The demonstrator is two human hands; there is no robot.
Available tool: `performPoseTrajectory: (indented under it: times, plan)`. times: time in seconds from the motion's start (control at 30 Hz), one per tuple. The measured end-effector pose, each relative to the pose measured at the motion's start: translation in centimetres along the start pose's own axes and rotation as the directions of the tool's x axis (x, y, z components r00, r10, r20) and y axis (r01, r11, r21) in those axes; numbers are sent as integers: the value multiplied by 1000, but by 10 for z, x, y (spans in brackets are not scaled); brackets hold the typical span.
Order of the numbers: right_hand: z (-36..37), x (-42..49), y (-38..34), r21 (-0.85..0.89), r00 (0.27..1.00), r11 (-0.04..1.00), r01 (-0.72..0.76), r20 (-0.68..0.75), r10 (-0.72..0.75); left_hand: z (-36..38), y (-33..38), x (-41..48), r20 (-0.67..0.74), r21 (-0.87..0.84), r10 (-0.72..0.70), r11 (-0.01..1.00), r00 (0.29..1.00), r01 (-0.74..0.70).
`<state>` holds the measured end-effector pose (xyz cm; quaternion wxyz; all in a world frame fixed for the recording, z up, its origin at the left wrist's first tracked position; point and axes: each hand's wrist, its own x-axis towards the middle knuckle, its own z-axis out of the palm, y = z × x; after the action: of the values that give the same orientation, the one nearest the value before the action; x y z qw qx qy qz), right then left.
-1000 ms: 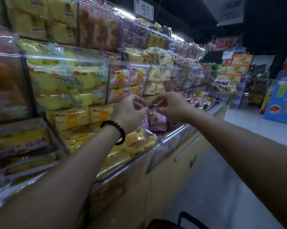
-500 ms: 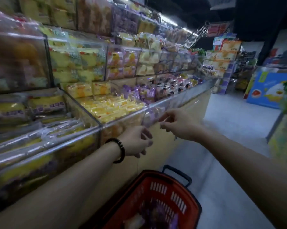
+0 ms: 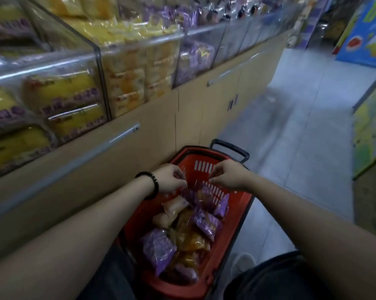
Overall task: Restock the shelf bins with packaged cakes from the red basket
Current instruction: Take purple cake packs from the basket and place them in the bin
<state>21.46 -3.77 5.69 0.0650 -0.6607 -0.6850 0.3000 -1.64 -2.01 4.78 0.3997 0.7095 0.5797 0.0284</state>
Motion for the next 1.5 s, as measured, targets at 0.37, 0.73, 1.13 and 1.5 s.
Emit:
performPoseTrajectory:
  times: [0.37,0.73,1.13,1.5]
  plan:
    - [123,52,23,-409,916,913,6,369,159,42,-42,40,265,271,-45,962,963,-30]
    - [152,65,38,-600,903,783,164,411,127,72,-86,7,493,547,-62,798,868,-254]
    - [108,53,39,-466,954,879,101,297,47,116,-107,-9,495,738,-45,548,868,-393]
    - [60,40,46,104,988,993,-60,149,44,52,-10,-39,457,734,-140,617,878,-284]
